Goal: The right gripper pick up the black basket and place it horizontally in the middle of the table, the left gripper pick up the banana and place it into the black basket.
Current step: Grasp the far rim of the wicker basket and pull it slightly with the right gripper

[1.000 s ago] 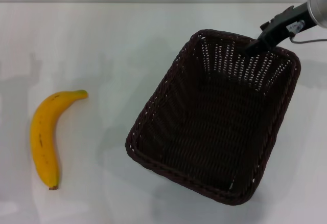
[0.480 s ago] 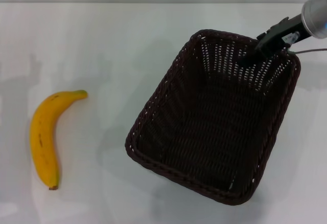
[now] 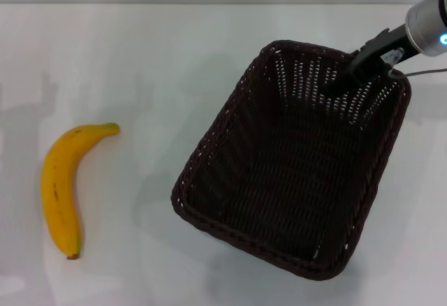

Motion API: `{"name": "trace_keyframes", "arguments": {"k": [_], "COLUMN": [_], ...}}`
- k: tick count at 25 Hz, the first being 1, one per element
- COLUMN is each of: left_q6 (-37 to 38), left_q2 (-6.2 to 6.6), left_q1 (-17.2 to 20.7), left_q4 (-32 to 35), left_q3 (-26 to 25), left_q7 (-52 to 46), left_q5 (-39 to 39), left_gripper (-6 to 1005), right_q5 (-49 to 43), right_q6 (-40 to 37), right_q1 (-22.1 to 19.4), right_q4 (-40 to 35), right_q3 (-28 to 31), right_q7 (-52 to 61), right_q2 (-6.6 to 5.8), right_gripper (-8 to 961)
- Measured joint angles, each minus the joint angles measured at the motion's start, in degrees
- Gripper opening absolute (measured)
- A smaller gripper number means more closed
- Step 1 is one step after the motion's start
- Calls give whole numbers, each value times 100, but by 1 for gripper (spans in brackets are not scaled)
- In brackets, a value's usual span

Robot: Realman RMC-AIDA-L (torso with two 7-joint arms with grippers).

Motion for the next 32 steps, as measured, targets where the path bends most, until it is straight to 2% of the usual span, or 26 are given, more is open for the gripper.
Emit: {"name": "trace_keyframes", "arguments": {"k": [13, 22, 32], "left_q6": [-9, -9, -9], "left_q2": [0, 0, 0], "left_q1": [3, 8, 5], "left_q4": [-2, -2, -126], "left_q3": [0, 3, 18], "left_q7": [0, -32, -261], "left_q5": [-8, -9, 249], "left_gripper": [884, 884, 884], "right_q5": [-63, -144, -331], "right_q6": [-4, -23, -91], "right_q1": [188, 321, 404], "right_q4": [-282, -379, -675], "right_q3": [-65, -55, -62], "right_q7": [-279, -891, -1238], "right_q2": [-10, -135, -40], "right_gripper": [854, 852, 849]}}
